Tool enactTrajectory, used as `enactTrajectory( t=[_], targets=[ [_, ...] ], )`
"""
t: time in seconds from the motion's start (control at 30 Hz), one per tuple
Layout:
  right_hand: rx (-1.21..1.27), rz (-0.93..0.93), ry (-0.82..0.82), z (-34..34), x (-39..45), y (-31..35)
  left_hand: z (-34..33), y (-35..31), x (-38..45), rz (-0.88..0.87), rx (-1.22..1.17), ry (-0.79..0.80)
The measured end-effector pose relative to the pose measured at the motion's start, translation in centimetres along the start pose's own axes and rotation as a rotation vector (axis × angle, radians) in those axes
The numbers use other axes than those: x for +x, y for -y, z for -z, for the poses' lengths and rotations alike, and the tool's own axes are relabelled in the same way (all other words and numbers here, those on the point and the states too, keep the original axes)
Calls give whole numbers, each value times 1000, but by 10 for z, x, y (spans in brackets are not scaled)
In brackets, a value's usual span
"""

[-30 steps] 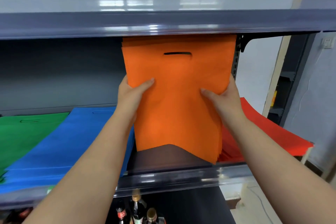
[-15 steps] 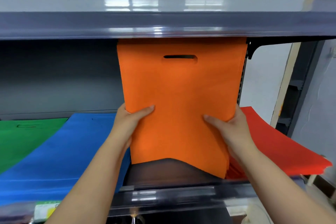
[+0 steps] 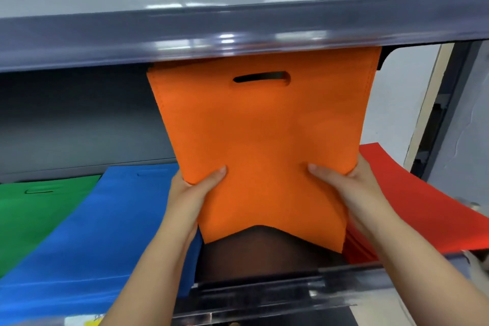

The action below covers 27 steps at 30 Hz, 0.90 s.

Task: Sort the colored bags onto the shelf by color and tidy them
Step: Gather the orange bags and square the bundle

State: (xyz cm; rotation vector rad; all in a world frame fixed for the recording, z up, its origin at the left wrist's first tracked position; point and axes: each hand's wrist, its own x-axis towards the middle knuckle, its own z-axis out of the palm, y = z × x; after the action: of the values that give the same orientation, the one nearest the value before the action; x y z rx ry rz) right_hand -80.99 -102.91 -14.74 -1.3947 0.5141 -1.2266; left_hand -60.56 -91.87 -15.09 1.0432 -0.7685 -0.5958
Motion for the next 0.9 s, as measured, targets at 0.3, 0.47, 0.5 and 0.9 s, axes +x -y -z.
enactTrajectory(
  t=[0.3, 0.47, 0.5, 0.9],
  targets=[
    [27, -114, 13, 8, -9, 2, -2, -5, -14, 105, 38, -29],
    [-25, -220, 23, 10, -24, -10, -4, 13, -34, 161, 100, -104],
    [-31, -218, 21, 12, -24, -8, -2, 12, -35, 147, 102, -120],
    [-57, -120, -25, 15, -25, -12, -2, 28, -38, 43, 139, -115]
  ],
)
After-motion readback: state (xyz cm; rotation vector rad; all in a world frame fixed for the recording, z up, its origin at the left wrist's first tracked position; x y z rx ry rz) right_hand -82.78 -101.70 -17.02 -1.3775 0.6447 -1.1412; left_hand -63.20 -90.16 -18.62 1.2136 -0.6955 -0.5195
